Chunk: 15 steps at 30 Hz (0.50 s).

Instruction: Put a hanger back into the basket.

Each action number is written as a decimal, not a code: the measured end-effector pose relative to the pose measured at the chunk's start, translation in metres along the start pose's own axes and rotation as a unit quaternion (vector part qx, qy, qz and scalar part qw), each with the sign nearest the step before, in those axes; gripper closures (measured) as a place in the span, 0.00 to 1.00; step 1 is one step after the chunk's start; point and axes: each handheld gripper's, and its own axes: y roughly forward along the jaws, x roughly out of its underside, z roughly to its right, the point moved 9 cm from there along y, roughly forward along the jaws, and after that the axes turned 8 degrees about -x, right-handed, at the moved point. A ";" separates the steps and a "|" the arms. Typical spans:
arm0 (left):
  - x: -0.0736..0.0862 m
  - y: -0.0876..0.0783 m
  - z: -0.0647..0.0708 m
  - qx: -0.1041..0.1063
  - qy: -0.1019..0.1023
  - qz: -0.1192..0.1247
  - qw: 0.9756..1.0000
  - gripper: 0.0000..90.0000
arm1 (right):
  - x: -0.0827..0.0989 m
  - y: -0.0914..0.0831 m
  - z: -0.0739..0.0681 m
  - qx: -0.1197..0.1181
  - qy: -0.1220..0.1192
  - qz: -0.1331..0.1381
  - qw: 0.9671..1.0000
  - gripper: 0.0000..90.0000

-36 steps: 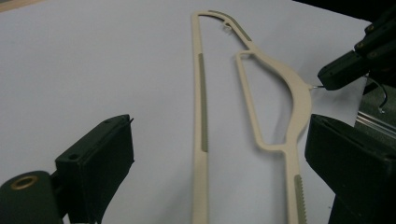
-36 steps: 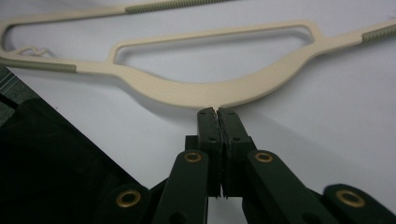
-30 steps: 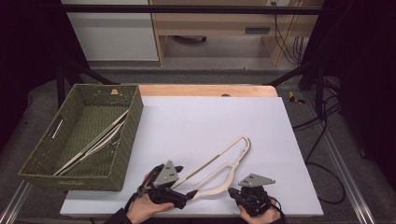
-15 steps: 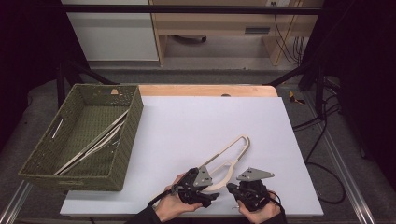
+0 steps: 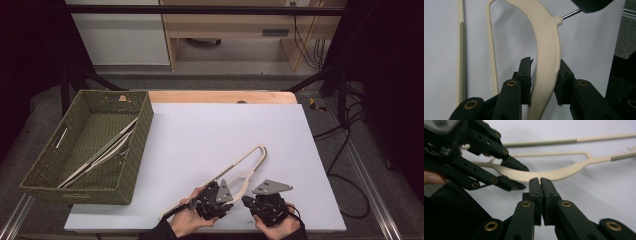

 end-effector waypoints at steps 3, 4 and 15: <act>-0.001 -0.006 -0.002 -0.005 0.007 0.001 1.000 0.79 | -0.011 -0.012 0.002 -0.001 0.000 0.038 0.999 0.85; -0.001 -0.008 -0.002 -0.006 0.005 0.004 1.000 0.80 | -0.016 -0.017 0.005 0.002 -0.002 0.059 0.998 0.82; -0.009 -0.042 -0.031 -0.039 -0.025 0.031 0.998 0.87 | -0.035 -0.054 0.064 0.014 0.016 0.207 0.978 0.35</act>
